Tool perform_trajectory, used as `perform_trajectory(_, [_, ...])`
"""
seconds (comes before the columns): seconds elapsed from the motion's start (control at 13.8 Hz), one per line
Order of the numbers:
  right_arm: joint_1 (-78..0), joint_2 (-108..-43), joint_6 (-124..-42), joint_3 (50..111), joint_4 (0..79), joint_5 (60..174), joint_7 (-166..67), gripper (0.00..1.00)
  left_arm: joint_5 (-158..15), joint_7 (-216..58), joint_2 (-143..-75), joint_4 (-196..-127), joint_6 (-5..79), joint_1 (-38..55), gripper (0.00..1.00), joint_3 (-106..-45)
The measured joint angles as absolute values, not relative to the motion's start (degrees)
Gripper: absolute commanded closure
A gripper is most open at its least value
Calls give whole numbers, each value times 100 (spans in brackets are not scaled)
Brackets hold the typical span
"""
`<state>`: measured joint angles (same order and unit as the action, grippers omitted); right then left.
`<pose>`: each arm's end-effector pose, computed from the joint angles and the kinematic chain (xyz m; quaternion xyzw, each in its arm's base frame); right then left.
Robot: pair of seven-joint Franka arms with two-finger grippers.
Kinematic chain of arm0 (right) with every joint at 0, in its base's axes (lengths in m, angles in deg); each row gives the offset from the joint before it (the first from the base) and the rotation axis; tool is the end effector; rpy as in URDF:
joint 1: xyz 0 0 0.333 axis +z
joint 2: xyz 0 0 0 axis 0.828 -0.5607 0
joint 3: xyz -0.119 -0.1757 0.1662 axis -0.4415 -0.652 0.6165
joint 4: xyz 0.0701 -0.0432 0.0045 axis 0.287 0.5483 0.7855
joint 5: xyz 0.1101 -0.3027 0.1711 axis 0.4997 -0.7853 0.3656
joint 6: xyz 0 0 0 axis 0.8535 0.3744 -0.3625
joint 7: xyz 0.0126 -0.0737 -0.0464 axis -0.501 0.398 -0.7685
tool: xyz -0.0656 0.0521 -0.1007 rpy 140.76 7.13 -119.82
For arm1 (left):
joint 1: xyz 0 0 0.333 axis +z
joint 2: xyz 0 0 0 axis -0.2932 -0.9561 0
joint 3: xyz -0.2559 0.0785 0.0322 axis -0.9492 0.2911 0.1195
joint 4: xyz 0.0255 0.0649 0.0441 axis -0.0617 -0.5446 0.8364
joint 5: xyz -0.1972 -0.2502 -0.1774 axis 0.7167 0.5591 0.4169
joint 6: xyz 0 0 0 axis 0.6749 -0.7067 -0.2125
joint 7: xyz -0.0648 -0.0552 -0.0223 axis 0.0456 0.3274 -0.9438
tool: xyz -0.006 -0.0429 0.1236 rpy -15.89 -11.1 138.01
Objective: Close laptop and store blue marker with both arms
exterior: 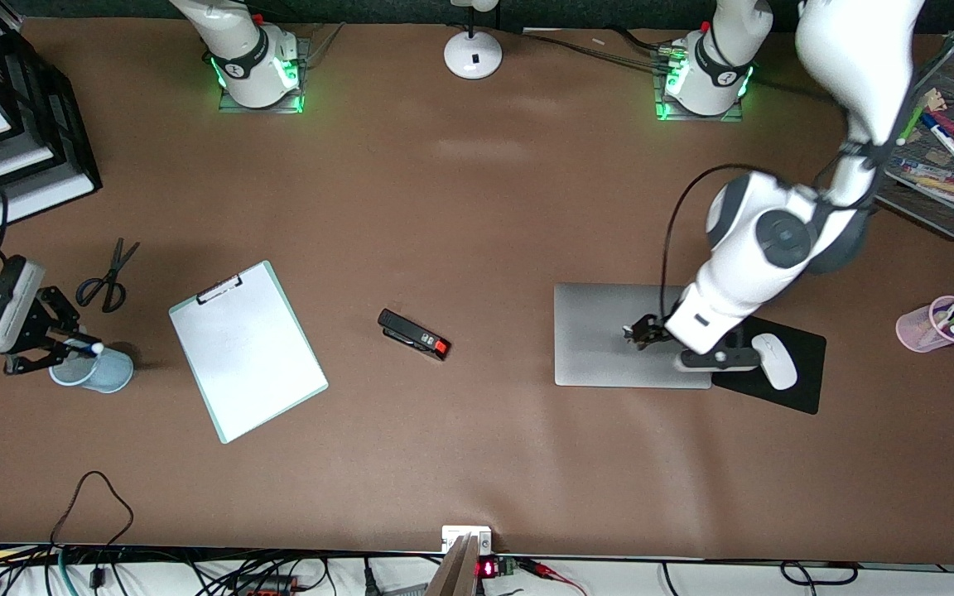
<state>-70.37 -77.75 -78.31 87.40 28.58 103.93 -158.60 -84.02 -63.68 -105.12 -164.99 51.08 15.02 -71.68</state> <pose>0.6271 -0.1101 0.3478 -0.6802 -0.7067 -0.1641 0.1052 0.5956 -0.1634 0.3024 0.9972 0.0414 0.0484 0.0391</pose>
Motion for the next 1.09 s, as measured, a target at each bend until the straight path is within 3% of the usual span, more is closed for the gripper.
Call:
perform_trajectory(0.29, [-7367,-7799,-7318,8740,2864,10740,-16627,88,-8403,-6398,-9960,-15708,3316,1748,0,-7166])
perform_trajectory(0.73, [-7749,-7977,-7002,8742,2852,11030,-17348,88,-8403,-6528,-9909,-14170,1130,1879,0,-7173])
perform_trajectory(1.09, [-7972,-8405,-6631,8743,2378,11069,-17600,88,-8403,-7709,-9503,-13858,361,2148,0,-7170])
